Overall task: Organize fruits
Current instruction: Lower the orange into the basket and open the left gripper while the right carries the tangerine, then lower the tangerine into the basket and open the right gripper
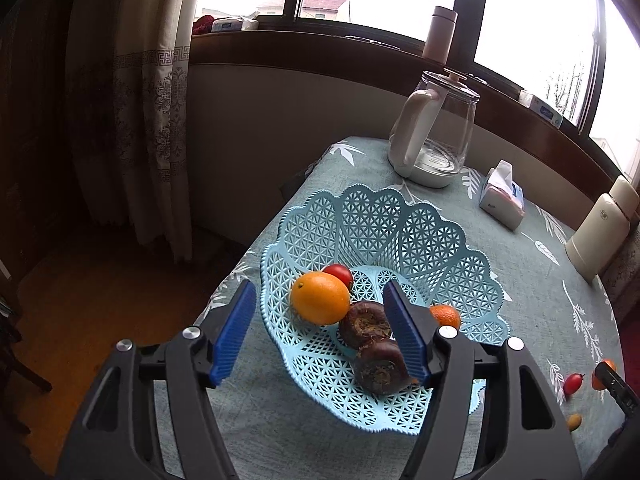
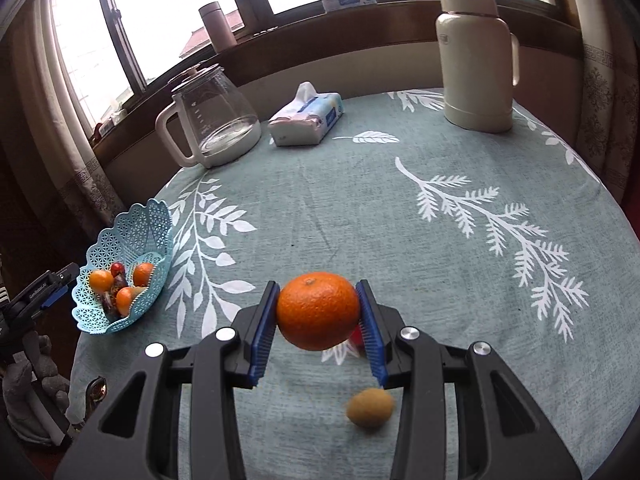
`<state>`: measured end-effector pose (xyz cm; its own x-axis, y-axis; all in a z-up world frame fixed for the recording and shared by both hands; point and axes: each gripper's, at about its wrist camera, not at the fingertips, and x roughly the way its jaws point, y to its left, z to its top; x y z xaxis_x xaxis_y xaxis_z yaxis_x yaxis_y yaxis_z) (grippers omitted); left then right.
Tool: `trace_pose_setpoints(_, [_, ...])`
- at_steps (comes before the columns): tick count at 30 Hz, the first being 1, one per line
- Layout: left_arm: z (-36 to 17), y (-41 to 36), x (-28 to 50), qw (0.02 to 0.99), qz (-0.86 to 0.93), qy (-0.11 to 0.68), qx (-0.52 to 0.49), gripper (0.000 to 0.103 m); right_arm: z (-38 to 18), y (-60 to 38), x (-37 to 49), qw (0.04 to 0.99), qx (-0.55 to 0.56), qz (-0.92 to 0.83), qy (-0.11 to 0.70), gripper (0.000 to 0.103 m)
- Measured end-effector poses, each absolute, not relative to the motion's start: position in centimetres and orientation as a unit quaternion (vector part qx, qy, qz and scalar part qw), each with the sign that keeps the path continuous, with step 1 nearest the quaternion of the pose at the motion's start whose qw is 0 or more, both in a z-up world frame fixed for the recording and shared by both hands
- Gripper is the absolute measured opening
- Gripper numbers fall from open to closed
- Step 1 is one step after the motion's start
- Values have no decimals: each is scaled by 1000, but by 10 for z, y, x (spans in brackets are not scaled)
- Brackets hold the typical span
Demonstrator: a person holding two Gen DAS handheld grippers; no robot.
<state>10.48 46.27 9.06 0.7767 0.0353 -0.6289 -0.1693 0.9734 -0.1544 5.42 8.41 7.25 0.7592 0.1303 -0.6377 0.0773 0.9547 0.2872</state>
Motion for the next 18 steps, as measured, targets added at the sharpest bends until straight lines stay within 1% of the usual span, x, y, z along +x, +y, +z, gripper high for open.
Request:
trace_pose_setpoints(11, [99, 470, 100, 941, 60, 319, -97, 68, 95, 196, 104, 917, 118, 138, 355, 40])
trace_pose_setpoints(18, [105, 481, 97, 942, 66, 311, -106, 70, 91, 267, 137, 899, 98, 196, 379, 39])
